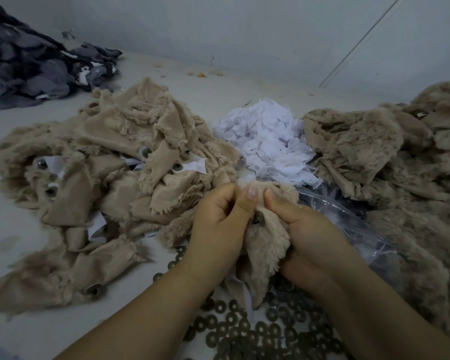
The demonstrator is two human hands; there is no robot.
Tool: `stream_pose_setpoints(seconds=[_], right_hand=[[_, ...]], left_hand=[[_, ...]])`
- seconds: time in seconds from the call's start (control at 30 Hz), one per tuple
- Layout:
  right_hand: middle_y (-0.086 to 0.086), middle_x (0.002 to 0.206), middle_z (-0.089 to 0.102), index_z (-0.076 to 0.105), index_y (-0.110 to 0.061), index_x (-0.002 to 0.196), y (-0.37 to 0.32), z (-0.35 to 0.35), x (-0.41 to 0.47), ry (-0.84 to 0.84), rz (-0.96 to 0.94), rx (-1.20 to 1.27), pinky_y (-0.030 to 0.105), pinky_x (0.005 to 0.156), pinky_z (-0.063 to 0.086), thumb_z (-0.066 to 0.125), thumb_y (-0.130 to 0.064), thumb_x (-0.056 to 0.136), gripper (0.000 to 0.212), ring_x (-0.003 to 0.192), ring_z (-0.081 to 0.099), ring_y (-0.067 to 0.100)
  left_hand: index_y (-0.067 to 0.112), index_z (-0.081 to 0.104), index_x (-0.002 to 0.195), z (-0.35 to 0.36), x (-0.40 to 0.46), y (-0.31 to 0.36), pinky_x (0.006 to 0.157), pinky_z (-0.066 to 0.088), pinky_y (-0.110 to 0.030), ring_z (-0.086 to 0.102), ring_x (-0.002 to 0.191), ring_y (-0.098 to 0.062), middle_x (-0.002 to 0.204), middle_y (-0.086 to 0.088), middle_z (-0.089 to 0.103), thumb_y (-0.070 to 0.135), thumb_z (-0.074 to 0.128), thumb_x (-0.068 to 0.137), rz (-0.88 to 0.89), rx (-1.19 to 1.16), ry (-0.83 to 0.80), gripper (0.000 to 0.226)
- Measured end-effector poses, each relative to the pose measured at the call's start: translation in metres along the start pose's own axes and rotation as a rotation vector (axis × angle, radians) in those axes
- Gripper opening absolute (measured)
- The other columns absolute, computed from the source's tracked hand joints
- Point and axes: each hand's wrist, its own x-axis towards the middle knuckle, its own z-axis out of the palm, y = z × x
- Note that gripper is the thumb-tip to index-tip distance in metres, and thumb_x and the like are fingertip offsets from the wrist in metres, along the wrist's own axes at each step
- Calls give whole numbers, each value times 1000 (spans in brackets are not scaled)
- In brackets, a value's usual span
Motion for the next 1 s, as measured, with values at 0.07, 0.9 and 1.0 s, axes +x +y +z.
stream_pose_setpoints(seconds=[0.07,0.9,1.0], right_hand=[[26,109,72,72,7,107,1,1,-1,-6,-29,12,42,85,60,61,-19,91,32,101,72,34],[25,121,67,63,3,125,3,2,-1,-81,41,46,41,88,59,56,-19,91,41,113,67,34],[26,124,65,61,4,127,4,2,0,-87,26,15,44,95,56,58,-19,88,45,116,65,36]], left_hand=[[21,46,55,0,0,-1,50,36,-15,37,51,-1,53,13,42,23,51,96,6,-9,9,41],[-1,44,55,3,-5,3,47,35,-29,37,49,-9,49,-6,39,12,47,96,135,139,40,43],[-1,42,56,1,-3,0,47,33,-29,35,50,-8,50,-6,38,12,47,96,131,144,43,42]])
